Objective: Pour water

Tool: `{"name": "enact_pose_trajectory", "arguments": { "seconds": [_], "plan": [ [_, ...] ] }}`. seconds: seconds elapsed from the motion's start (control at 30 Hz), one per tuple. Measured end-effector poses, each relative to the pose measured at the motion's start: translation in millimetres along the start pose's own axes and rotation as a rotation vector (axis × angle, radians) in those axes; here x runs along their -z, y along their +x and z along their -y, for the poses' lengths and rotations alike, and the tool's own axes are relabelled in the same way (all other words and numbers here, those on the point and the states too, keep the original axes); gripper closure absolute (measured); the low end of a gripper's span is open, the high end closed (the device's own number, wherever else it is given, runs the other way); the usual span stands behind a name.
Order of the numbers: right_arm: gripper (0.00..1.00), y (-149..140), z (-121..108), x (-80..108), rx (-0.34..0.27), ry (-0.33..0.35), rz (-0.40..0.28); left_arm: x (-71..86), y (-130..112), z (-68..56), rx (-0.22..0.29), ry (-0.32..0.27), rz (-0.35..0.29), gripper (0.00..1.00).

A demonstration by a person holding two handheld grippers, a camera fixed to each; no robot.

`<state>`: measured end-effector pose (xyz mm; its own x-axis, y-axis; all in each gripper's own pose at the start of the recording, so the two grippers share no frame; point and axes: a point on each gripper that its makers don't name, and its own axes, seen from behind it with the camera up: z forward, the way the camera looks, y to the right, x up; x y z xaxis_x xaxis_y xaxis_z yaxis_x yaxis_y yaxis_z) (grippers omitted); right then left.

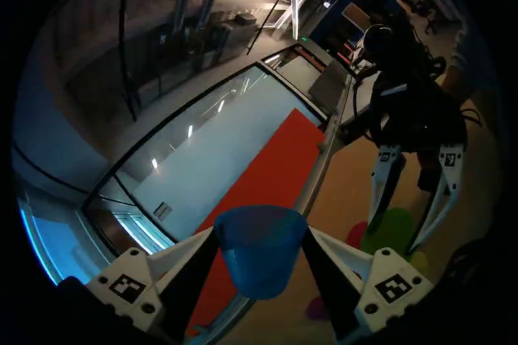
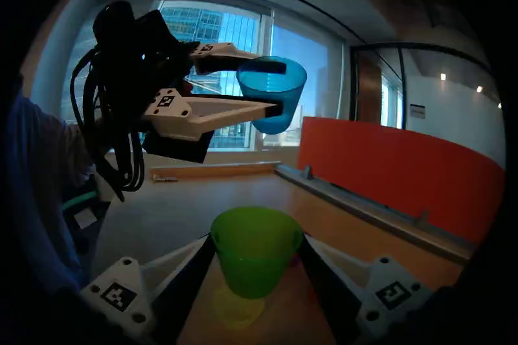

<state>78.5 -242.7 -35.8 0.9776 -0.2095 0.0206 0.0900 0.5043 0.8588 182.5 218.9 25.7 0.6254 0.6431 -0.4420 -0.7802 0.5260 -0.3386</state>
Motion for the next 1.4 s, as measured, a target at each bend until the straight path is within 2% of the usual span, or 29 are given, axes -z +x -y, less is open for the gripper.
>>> {"name": "enact_pose_trajectory", "arguments": {
  "seconds": [0.5,0.9,1.4],
  "plan": [
    [0.07,0.3,5.1,-4.8,0.0,0.015,0.001,-9.6,6.8,-1.7,-0.134,0.006,-0.005,0.13],
    [0.07,1.5,4.5,-7.3,0.001,0.013,-0.005,-10.0,12.2,-4.2,-0.183,0.001,-0.011,0.13],
    [0.07,2.5,1.7,-7.3,0.009,0.008,-0.003,-8.2,20.3,-4.8,-0.276,0.011,-0.027,0.13]
  ]
}}
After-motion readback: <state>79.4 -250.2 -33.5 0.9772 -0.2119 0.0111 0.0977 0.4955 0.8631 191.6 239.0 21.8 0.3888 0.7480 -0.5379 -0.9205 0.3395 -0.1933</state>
